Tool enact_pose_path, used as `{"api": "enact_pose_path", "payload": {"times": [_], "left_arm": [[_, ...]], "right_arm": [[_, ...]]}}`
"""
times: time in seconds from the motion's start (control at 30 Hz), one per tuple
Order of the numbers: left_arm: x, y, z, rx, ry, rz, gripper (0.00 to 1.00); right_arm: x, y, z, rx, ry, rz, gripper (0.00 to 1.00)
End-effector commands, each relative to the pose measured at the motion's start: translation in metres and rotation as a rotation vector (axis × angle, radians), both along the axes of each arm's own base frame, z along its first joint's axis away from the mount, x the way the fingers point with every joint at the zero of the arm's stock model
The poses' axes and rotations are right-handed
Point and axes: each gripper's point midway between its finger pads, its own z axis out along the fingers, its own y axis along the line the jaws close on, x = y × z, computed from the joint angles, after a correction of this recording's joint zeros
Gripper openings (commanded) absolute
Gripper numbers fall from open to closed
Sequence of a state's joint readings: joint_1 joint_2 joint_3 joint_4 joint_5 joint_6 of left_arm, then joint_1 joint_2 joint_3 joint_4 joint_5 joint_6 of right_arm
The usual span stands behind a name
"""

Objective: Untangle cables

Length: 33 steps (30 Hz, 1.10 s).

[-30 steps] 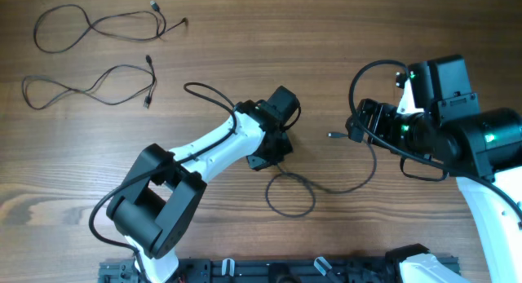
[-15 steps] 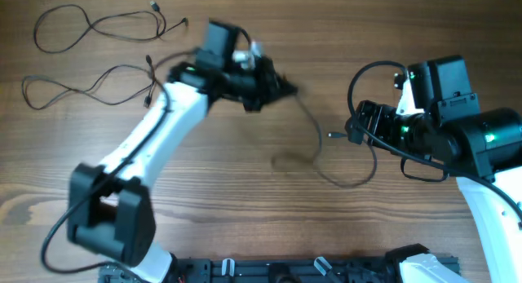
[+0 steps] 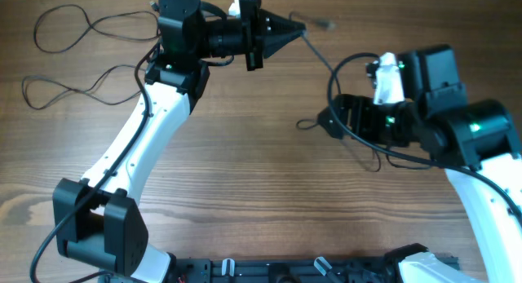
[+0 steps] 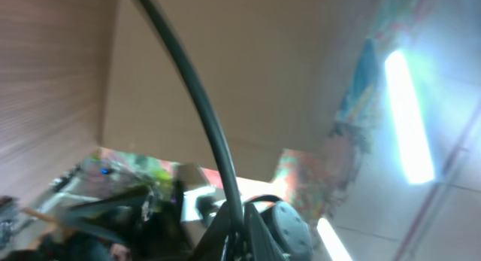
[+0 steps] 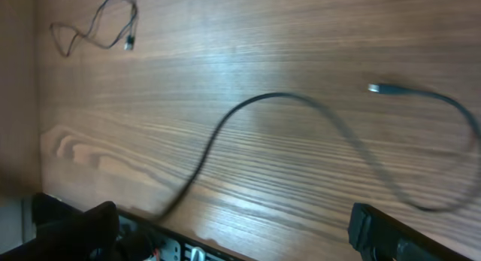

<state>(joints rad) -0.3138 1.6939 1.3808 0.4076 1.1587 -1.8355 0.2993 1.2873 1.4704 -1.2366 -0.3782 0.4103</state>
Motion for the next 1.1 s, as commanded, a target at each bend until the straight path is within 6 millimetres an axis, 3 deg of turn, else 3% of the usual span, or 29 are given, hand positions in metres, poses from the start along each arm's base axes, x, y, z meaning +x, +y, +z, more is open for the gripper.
{"api": "enact_pose_path", "payload": {"times": [0.0, 0.17, 0.23, 0.27, 0.3, 0.33, 0.57, 0.7, 0.8, 1.07], "left_arm": [[-0.003, 0.001, 0.023, -0.059, 0.108, 0.012, 0.04], [0.004, 0.002, 0.025, -0.075, 0.152, 0.047, 0.04], [0.005, 0.003, 0.025, -0.08, 0.173, 0.054, 0.04], [0.006, 0.004, 0.025, -0.081, 0.172, 0.059, 0.04], [0.008, 0.004, 0.025, -0.083, 0.172, 0.066, 0.04], [0.009, 0.004, 0.025, -0.084, 0.173, 0.073, 0.04], [0.026, 0.021, 0.013, -0.06, 0.2, 0.14, 0.04], [0.038, 0.039, -0.02, 0.027, 0.27, 0.199, 0.04], [0.049, 0.057, -0.051, 0.114, 0.31, 0.28, 0.04], [0.064, 0.108, -0.122, 0.39, 0.329, 0.496, 0.08]], "right_arm": [[0.008, 0.022, -0.004, 0.025, -0.005, 0.073, 1.0], [0.029, 0.043, -0.009, 0.063, -0.015, 0.062, 0.98], [0.034, 0.048, -0.01, 0.072, -0.015, 0.057, 0.78], [0.037, 0.05, -0.011, 0.075, -0.023, 0.06, 0.57], [0.039, 0.051, -0.011, 0.078, -0.027, 0.06, 0.16], [0.04, 0.052, -0.01, 0.082, -0.03, 0.056, 0.04], [0.036, 0.059, -0.002, 0.135, -0.023, 0.069, 0.04], [0.032, 0.058, 0.013, 0.159, -0.068, 0.078, 0.04], [0.024, 0.055, 0.035, 0.187, -0.141, 0.082, 0.04], [-0.01, 0.041, 0.087, 0.245, -0.304, 0.093, 0.04]]}}
